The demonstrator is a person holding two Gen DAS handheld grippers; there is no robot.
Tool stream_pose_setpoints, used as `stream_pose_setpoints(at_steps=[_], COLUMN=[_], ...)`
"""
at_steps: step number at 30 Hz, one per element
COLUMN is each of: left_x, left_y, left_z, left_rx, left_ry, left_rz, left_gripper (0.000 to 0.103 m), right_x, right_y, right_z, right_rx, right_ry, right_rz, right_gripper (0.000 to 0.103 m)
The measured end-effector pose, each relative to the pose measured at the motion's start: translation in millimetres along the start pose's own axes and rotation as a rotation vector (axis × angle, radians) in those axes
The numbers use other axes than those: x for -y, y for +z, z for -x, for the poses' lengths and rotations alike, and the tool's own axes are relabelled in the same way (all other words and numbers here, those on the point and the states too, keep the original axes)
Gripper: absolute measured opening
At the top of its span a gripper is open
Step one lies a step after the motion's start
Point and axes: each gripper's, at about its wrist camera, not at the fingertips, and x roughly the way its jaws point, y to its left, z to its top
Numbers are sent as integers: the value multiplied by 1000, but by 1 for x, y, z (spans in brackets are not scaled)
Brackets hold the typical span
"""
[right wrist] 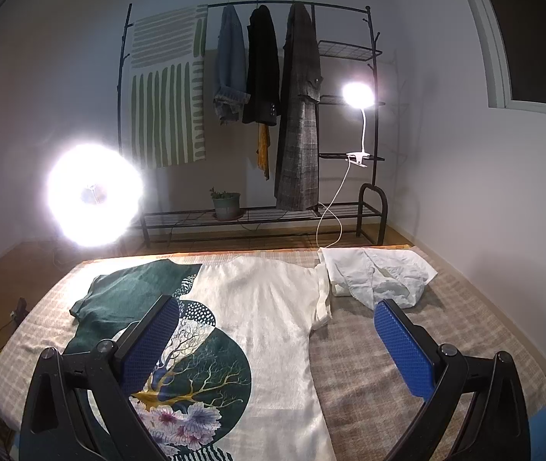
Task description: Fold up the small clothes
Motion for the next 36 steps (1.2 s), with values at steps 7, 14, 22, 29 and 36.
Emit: stream_pose_setpoints(at_steps=[7, 14, 22, 29, 36], left_x=[-2, -23, -59, -93, -115], left_y=[-4, -13, -30, -63, -114], left_z=[-10, -21, -39, -51, -71], left_rx=[-44, -95, -171, -236, -429], left_ry=[31, 79, 141, 77, -9], left_rz=[-12, 7, 65, 176, 399], left_gripper=[103, 103, 103, 98, 75], right_x=[-8, -37, -93, -159, -236], right_y=[3, 16, 45, 77, 88], right_z=[-11, -27, -59, -101, -170], right_rx=[-39, -54, -27, -67, -231], right_ry=[25, 76, 233, 368, 520], right_rz=[-9, 23, 119, 197, 227], right_gripper=[103, 103, 103, 103, 99])
